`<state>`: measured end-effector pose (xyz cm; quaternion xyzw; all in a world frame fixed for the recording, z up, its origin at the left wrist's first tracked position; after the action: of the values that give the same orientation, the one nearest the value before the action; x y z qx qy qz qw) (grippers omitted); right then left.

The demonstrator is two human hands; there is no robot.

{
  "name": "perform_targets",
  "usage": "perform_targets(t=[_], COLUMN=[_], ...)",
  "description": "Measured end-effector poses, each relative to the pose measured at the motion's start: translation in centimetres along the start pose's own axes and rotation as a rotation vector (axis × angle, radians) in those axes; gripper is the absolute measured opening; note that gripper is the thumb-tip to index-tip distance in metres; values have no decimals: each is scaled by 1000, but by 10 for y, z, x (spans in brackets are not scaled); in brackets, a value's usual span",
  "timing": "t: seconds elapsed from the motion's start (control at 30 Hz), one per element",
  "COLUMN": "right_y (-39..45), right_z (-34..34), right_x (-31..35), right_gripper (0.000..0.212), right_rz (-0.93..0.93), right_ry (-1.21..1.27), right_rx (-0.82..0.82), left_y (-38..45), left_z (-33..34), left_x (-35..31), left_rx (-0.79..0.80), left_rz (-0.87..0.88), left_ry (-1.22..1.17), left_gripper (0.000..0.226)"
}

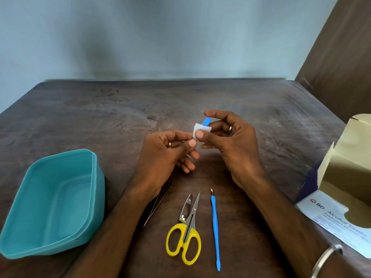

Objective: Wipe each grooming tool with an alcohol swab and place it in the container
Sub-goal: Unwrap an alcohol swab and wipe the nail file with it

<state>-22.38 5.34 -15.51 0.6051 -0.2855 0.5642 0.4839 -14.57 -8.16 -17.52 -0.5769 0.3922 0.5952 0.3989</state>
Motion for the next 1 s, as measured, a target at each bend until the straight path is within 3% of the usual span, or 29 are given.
perform_targets(t=[0.4, 0.57, 0.7, 0.8, 1.0], right_y=[0, 0, 1, 0, 0], right_z=[-3, -4, -10, -13, -17], right_x=[3, 5, 8, 13, 17], right_gripper=[19, 18, 24, 16, 10], right_rz=[7, 113, 325, 455, 541], right_ry=[144, 286, 372, 417, 331], right_rx=[39, 114, 187, 246, 265], left_y=[-2, -4, -4, -5, -13], left_z=[-5, -5, -2, -1, -3], left_x=[-7, -8, -8, -7, -14], left_rx=[-11, -40, -103, -173, -344], left_rz=[-125, -114, 22, 214, 607], left_ry=[-152, -110, 19, 250, 724], left_gripper=[14, 18, 24, 28, 21])
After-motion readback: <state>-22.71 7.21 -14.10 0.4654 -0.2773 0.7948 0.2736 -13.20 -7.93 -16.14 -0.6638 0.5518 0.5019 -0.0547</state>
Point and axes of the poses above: each hand's wrist, its own y-axis towards the middle knuckle, its own z-axis out of the palm, x = y × z, the point moved 1 cm from there along y, towards the middle knuckle, and after that the axes turned 5 degrees about -z, right-handed, at the moved point
